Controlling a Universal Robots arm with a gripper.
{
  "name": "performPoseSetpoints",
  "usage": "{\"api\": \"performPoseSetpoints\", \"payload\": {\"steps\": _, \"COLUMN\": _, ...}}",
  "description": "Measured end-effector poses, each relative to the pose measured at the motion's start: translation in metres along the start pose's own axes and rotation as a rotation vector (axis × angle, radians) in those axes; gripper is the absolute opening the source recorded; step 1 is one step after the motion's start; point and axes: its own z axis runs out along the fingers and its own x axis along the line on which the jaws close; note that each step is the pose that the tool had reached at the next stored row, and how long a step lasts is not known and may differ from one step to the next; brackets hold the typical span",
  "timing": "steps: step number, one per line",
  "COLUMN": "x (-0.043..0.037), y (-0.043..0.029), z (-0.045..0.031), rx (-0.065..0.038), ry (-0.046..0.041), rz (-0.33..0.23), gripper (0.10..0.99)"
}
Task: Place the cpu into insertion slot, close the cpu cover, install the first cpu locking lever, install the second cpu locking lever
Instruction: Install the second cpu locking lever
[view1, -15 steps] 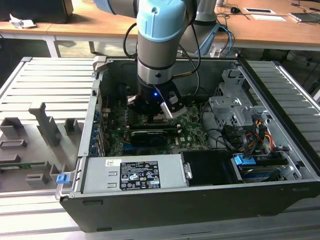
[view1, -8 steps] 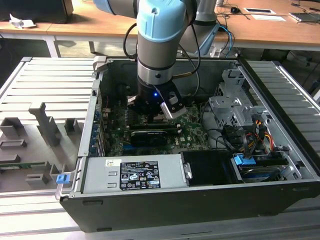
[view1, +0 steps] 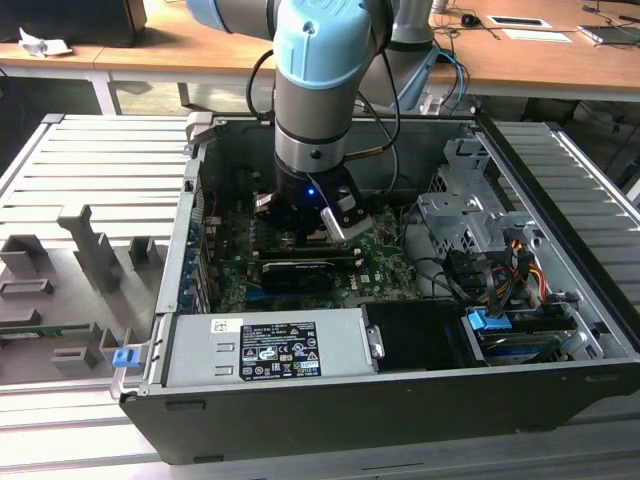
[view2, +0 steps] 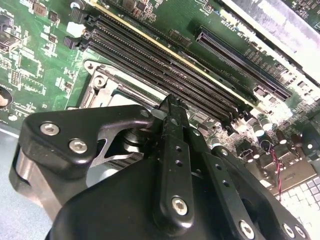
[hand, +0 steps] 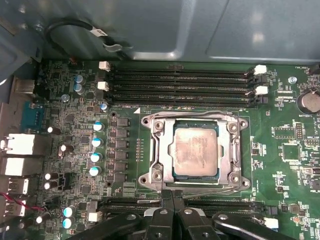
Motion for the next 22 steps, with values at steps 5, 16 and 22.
{"api": "performPoseSetpoints", "payload": {"steps": 5, "x": 0.0009, "y": -0.0013, "z": 0.0065, "rx": 0.0, "ry": 0.0005, "rz": 0.0, "gripper": 0.106}}
{"api": "performPoseSetpoints", "payload": {"steps": 16, "x": 0.0111, "y": -0.0102, "z": 0.0059, "rx": -0.046, "ry": -0.0012, "rz": 0.0, "gripper": 0.106}}
{"api": "performPoseSetpoints", "payload": {"steps": 22, "x": 0.0196, "y": -0.0113, "z": 0.0073, "rx": -0.063, "ry": -0.0018, "rz": -0.001, "gripper": 0.106}}
